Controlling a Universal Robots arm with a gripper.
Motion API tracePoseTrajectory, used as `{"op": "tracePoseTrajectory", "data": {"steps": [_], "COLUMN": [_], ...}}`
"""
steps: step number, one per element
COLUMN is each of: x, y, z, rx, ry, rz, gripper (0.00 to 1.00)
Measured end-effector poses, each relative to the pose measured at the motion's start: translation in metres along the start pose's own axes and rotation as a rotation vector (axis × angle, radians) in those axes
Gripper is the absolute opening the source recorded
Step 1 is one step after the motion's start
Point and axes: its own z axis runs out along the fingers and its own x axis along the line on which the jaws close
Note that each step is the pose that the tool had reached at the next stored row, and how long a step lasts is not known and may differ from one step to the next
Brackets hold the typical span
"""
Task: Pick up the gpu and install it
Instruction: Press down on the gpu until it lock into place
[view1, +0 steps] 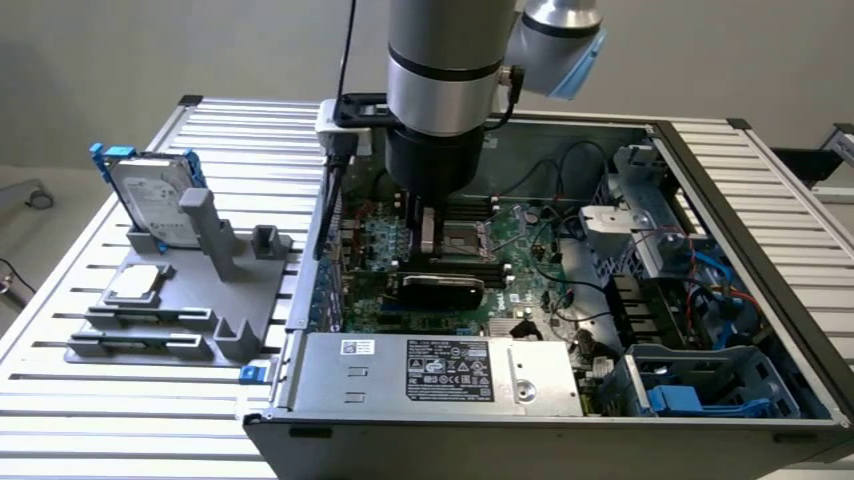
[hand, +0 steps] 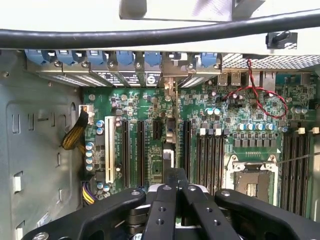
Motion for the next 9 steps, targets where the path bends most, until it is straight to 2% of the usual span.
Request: {"op": "tracePoseTrajectory", "data": {"steps": [9], "x": [0.0], "y": [0.0], "z": [0.0], "rx": [0.0], "ry": [-0.0001], "rz": [0.0], "gripper": [0.11]}}
